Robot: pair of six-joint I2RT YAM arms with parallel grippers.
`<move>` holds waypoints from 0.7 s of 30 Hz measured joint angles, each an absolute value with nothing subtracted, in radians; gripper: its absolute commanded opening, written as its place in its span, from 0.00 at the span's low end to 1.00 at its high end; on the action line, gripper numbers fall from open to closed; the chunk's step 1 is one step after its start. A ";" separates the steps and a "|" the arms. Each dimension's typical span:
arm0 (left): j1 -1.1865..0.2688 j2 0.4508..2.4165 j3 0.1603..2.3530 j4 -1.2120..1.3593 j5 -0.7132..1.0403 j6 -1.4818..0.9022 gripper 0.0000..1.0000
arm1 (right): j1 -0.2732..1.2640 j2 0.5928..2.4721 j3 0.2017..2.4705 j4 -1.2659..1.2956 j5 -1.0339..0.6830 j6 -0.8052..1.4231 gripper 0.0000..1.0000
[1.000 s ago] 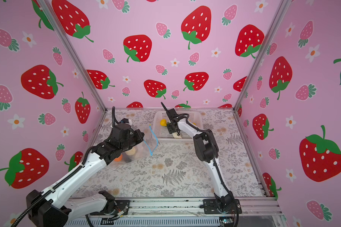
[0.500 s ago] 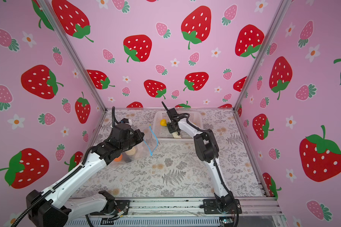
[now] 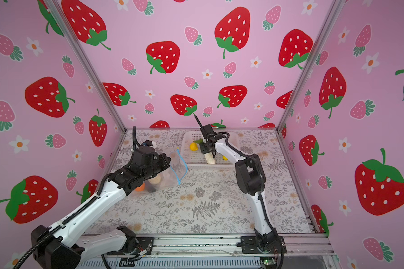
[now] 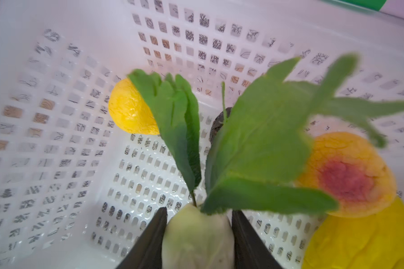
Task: Place the food in the zip-top bag and seal the zipper
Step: 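Lift the white radish out of the basket with the right gripper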
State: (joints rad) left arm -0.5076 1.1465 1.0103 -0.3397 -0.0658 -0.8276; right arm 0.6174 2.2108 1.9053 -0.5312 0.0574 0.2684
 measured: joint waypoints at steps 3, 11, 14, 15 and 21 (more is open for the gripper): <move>-0.508 1.147 1.010 -0.340 -0.066 -0.828 0.00 | 0.613 2.176 1.863 -0.490 0.038 0.278 0.45; -0.508 1.147 1.010 -0.340 -0.059 -0.835 0.00 | 0.596 1.993 1.605 -0.263 -0.051 0.360 0.45; -0.508 1.147 1.010 -0.340 -0.059 -0.835 0.00 | 0.589 1.899 1.496 -0.135 -0.081 0.419 0.45; -0.508 1.147 1.010 -0.340 -0.059 -0.835 0.00 | 0.587 1.869 1.462 -0.086 -0.093 0.440 0.45; -0.508 1.151 1.011 -0.340 -0.055 -0.836 0.00 | 0.584 1.776 1.348 0.157 -0.152 0.583 0.42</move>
State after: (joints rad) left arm -0.5076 1.1511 1.0107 -0.3401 -0.0551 -0.8360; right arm 0.5838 1.7763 1.3479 0.1566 -0.1516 0.5831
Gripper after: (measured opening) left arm 0.045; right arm 0.430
